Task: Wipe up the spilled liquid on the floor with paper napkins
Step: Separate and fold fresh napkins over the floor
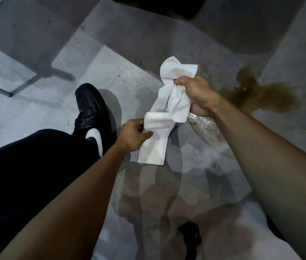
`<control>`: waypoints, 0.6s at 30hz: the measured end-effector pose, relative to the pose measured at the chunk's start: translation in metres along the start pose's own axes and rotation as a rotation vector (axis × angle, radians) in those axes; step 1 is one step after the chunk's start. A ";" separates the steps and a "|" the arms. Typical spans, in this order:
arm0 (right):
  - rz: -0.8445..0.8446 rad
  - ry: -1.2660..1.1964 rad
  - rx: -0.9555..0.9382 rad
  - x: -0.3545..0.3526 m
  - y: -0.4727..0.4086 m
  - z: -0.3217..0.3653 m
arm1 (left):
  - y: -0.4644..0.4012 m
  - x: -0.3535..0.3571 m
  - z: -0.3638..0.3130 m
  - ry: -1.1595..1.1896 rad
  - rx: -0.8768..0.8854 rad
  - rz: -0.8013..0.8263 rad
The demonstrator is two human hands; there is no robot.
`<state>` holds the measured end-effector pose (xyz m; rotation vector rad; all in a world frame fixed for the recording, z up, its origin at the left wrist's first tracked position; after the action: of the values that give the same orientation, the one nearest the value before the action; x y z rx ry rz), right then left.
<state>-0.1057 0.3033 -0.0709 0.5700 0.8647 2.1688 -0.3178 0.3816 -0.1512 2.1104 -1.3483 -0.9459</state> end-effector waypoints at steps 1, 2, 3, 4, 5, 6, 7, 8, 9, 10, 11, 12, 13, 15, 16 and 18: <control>-0.013 -0.014 0.009 0.002 0.000 -0.002 | 0.005 0.002 -0.001 -0.017 0.023 -0.018; -0.031 -0.025 0.025 0.004 0.001 -0.005 | 0.010 0.004 -0.005 -0.017 0.059 -0.042; -0.042 -0.043 0.042 0.005 0.001 -0.007 | 0.014 0.006 -0.008 0.016 0.077 -0.067; -0.031 -0.078 0.068 0.006 0.003 -0.008 | 0.017 0.009 -0.010 0.091 0.084 -0.087; 0.005 -0.123 0.107 0.006 0.005 -0.010 | 0.022 0.010 -0.015 0.179 0.083 -0.107; 0.066 -0.171 0.143 0.007 0.009 -0.010 | 0.027 0.010 -0.021 0.271 0.081 -0.129; 0.136 -0.207 0.152 0.006 0.013 -0.007 | 0.031 0.010 -0.028 0.351 0.080 -0.147; 0.192 -0.223 0.139 0.005 0.014 -0.005 | 0.033 0.009 -0.032 0.419 0.080 -0.156; 0.230 -0.213 0.107 0.002 0.016 -0.002 | 0.036 0.008 -0.039 0.472 0.086 -0.152; 0.244 -0.186 0.067 -0.003 0.019 0.001 | 0.037 0.007 -0.045 0.511 0.092 -0.135; 0.251 -0.130 0.031 -0.007 0.023 0.004 | 0.037 0.006 -0.051 0.535 0.094 -0.108; 0.243 -0.055 0.015 -0.012 0.026 0.007 | 0.037 0.005 -0.056 0.549 0.099 -0.083; 0.227 0.032 0.018 -0.018 0.029 0.009 | 0.037 0.004 -0.062 0.558 0.109 -0.065; 0.208 0.162 0.055 -0.029 0.034 0.011 | 0.035 0.001 -0.069 0.565 0.125 -0.048; 0.215 0.173 0.088 -0.033 0.038 0.013 | 0.035 0.000 -0.074 0.553 0.125 -0.056; 0.267 0.133 0.160 -0.038 0.047 0.015 | 0.034 0.001 -0.082 0.522 0.139 -0.062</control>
<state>-0.0936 0.2562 -0.0313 0.6570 1.0944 2.4145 -0.2759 0.3684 -0.0744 2.2961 -1.1050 -0.2859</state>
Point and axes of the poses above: each hand's wrist, its own y-axis away from the middle knuckle, its own x-axis out of the palm, z = x × y, the point moved 4 cm from there along -y, towards the middle knuckle, and after that the axes turned 2 degrees about y, right-handed, at the moved point
